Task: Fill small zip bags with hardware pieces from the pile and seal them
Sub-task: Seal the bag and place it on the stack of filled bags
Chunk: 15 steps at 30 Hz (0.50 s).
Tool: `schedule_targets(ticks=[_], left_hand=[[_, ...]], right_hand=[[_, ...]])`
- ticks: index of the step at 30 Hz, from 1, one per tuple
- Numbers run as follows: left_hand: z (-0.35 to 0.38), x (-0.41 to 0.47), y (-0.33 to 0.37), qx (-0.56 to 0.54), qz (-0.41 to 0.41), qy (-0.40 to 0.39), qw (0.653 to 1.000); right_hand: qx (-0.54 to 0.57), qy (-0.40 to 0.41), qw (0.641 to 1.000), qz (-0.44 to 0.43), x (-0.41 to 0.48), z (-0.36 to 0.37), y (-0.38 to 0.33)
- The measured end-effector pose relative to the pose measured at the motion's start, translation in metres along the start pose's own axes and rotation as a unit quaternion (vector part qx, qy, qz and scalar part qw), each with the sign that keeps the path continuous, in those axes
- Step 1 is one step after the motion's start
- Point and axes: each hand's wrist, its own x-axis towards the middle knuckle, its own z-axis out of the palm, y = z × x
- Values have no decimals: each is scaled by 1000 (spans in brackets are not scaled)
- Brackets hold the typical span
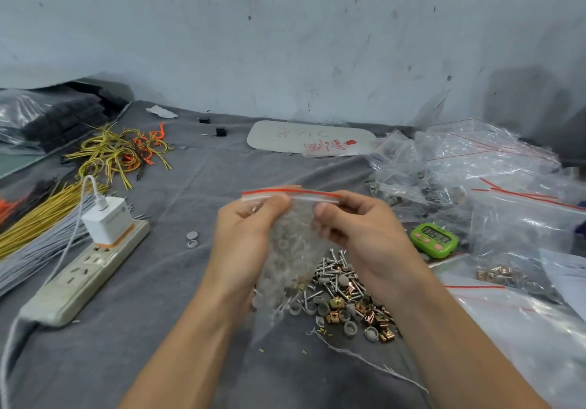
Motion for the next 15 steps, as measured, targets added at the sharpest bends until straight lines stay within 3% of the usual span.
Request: schedule_targets(ticks=[3, 15], left_hand=[[-9, 5, 2, 29, 26, 69, 997], [-21, 10, 1, 42, 18, 96, 994]], right_hand=[[38, 41, 998, -5, -5, -3, -6], [42, 94, 994, -31, -12, -3, -5]])
